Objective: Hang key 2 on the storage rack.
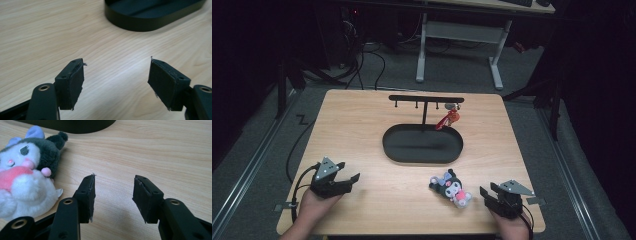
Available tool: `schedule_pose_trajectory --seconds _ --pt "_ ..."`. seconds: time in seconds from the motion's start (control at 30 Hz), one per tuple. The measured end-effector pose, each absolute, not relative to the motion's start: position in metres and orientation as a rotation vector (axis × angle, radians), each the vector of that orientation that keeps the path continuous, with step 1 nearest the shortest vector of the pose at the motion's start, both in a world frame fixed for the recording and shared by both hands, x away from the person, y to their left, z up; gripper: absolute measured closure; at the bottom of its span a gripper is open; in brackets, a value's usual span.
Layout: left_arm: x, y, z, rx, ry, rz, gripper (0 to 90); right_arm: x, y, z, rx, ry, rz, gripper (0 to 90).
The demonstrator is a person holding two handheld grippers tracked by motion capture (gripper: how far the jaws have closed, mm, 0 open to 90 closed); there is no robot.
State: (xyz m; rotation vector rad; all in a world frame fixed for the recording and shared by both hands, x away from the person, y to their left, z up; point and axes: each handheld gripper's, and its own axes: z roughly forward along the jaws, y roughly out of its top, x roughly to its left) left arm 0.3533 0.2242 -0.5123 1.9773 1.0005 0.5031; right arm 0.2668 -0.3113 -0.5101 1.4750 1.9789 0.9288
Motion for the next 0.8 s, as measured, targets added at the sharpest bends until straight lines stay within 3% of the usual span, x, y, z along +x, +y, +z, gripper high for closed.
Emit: schedule_pose_trajectory --seconds 0.2,0.53,0.7,0.8 --pt "0.3577 0.2258 -0.5141 1.957 0.995 0.539 28.9 0.2652 -0.3109 -0.5100 1.491 1.992 0.879 52.4" --pt "0.3595 0.2238 -0.5152 1.965 0.961 0.494 29.2 0.2716 -0.3072 -0.5065 1.523 1.990 0.845 52.4" --pt "0.3599 0.2231 -0.5156 1.965 0.945 0.484 29.1 0.2718 -0.3061 -0.5034 1.567 1.996 0.799 48.4" --pt "0.3590 0.2253 -0.5149 1.960 0.941 0.472 29.1 0.2742 -0.3062 -0.5030 1.603 2.029 0.775 40.7"
